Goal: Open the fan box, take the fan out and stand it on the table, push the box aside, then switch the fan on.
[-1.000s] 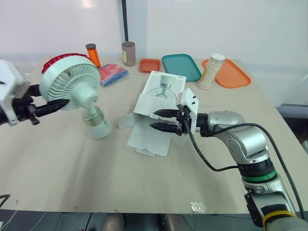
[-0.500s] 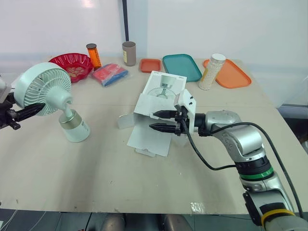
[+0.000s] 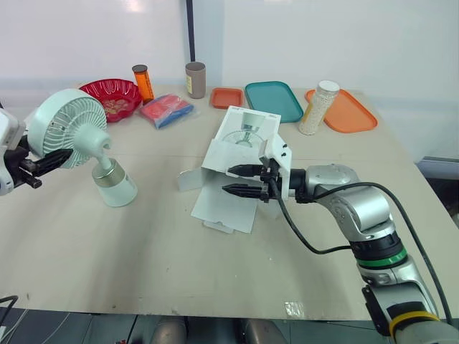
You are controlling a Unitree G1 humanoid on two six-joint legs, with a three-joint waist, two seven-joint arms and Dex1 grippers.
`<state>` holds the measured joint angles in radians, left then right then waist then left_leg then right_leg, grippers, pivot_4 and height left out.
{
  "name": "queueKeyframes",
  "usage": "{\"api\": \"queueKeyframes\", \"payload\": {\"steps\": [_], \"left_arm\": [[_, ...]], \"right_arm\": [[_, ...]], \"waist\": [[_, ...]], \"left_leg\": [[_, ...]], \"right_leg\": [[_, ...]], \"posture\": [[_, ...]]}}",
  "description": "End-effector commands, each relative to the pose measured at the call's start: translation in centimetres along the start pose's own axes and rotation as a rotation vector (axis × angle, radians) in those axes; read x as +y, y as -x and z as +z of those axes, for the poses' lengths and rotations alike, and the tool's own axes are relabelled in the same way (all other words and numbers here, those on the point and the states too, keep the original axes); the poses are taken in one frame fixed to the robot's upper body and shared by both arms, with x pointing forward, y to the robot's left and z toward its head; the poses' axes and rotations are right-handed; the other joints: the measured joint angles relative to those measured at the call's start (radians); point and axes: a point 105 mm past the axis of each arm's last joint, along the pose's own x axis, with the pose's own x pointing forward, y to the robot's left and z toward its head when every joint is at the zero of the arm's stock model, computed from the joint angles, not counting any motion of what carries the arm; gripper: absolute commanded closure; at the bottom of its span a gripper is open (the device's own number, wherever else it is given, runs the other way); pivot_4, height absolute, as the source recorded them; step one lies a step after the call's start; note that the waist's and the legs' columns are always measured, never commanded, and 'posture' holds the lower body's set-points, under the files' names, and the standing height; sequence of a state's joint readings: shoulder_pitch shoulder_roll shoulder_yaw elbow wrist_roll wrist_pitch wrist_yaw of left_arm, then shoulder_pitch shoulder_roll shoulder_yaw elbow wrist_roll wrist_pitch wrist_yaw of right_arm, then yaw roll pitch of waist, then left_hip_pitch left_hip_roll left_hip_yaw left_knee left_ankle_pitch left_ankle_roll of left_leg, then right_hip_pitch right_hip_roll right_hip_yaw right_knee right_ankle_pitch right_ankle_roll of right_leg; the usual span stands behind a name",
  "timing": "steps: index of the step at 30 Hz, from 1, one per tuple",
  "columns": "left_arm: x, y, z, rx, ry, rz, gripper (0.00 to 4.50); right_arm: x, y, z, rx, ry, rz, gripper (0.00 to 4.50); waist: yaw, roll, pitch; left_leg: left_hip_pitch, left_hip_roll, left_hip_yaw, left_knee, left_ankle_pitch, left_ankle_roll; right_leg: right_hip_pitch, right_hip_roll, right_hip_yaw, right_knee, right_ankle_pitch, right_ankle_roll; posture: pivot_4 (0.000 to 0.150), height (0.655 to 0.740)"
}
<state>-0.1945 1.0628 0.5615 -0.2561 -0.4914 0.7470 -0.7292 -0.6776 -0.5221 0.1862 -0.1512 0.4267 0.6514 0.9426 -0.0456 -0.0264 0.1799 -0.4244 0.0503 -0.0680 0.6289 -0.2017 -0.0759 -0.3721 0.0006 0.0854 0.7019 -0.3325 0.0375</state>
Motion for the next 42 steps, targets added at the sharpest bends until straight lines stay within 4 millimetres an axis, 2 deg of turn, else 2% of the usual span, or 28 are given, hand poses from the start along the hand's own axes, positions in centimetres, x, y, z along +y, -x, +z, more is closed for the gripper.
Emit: {"api": "queueKeyframes", "payload": {"steps": [1, 5, 11, 16, 17, 28, 30, 32, 34, 35, 42], "left_arm": [[-0.2, -0.1, 1.2, -0.045, -0.01, 0.006, 2.48], [-0.4, -0.5, 1.8, -0.07, 0.029, 0.01, 2.48], [-1.3, -0.8, 1.2, -0.052, 0.03, 0.0, 2.48], [-1.2, -1.0, 1.6, -0.069, 0.043, 0.01, 2.48], [-1.3, -1.0, 1.7, -0.068, 0.041, 0.009, 2.48], [-1.5, -0.9, 2.5, -0.105, 0.057, -0.004, 2.48], [-1.4, -0.9, 2.6, -0.109, 0.061, 0.0, 1.45], [-1.4, -0.9, 2.6, -0.108, 0.062, 0.001, 1.06], [-1.4, -0.9, 2.6, -0.109, 0.059, 0.002, 0.24], [-1.2, -0.8, 2.8, -0.123, 0.055, 0.018, 0.11], [-0.6, -0.2, 3.5, -0.156, 0.029, 0.05, 0.11]], "right_arm": [[0.6, 0.8, 3.4, -0.149, 0.049, 0.038, 2.08], [1.1, 1.2, 4.4, -0.209, 0.042, 0.062, 2.08], [1.2, 1.4, 4.9, -0.25, 0.033, 0.063, 2.08], [1.2, 1.7, 5.7, -0.29, 0.026, 0.072, 0.6], [1.3, 1.7, 5.8, -0.297, 0.024, 0.08, 0.04], [1.4, 1.4, 5.2, -0.261, 0.03, 0.079, 0.04], [1.5, 1.3, 5.0, -0.255, 0.035, 0.081, 0.0], [1.6, 1.3, 4.9, -0.248, 0.039, 0.086, 0.0], [1.7, 1.3, 4.8, -0.243, 0.041, 0.089, 0.0], [1.7, 1.2, 4.7, -0.241, 0.042, 0.091, 0.0], [1.8, 1.1, 4.4, -0.229, 0.049, 0.102, 0.0]], "waist": [[0.0, 0.0, 0.0], [0.002, 0.0, 0.0], [0.002, 0.0, 0.0], [0.003, 0.0, 0.0], [0.003, 0.0, 0.0], [0.004, 0.0, 0.0], [0.004, 0.0, 0.0], [0.002, 0.0, 0.0], [0.0, 0.0, 0.0], [0.0, 0.0, 0.0], [-0.001, 0.0, 0.0]], "left_leg": [[0.0, 0.0, 0.0, 0.0, 0.0, 0.0], [0.0, 0.0, -0.001, 0.0, 0.0, 0.0], [0.0, 0.0, -0.002, 0.0, 0.001, -0.001], [0.0, -0.001, -0.002, 0.0, 0.001, -0.001], [0.0, -0.001, -0.003, 0.0, 0.001, -0.002], [0.0, -0.001, -0.003, 0.0, 0.001, -0.002], [0.0, -0.001, -0.003, 0.0, 0.001, -0.002], [0.0, -0.001, -0.003, 0.0, 0.001, -0.002], [0.0, -0.001, -0.003, -0.001, 0.001, -0.002], [0.0, -0.001, -0.003, -0.001, 0.001, -0.002], [0.0, -0.001, -0.002, -0.002, 0.001, -0.002]], "right_leg": [[0.0, 0.0, 0.0, 0.0, 0.0, 0.0], [0.001, 0.0, -0.001, 0.0, 0.0, 0.0], [0.001, 0.0, -0.002, 0.0, 0.0, 0.0], [0.002, -0.001, -0.002, 0.0, 0.0, 0.0], [0.002, -0.001, -0.002, 0.0, 0.0, 0.0], [0.002, -0.001, -0.002, 0.0, 0.0, 0.0], [0.002, -0.001, -0.002, 0.0, 0.0, 0.0], [0.002, -0.001, -0.002, 0.0, 0.0, 0.0], [0.001, -0.001, -0.002, 0.0, 0.0, 0.0], [0.001, -0.001, -0.002, 0.0, 0.0, 0.0], [0.001, -0.001, -0.002, 0.0, 0.0, 0.0]], "posture": [[0.15, 0.74], [0.15, 0.74], [0.15, 0.74], [0.15, 0.74], [0.15, 0.74], [0.15, 0.74], [0.15, 0.74], [0.15, 0.74], [0.15, 0.74], [0.15, 0.74], [0.15, 0.74]]}}
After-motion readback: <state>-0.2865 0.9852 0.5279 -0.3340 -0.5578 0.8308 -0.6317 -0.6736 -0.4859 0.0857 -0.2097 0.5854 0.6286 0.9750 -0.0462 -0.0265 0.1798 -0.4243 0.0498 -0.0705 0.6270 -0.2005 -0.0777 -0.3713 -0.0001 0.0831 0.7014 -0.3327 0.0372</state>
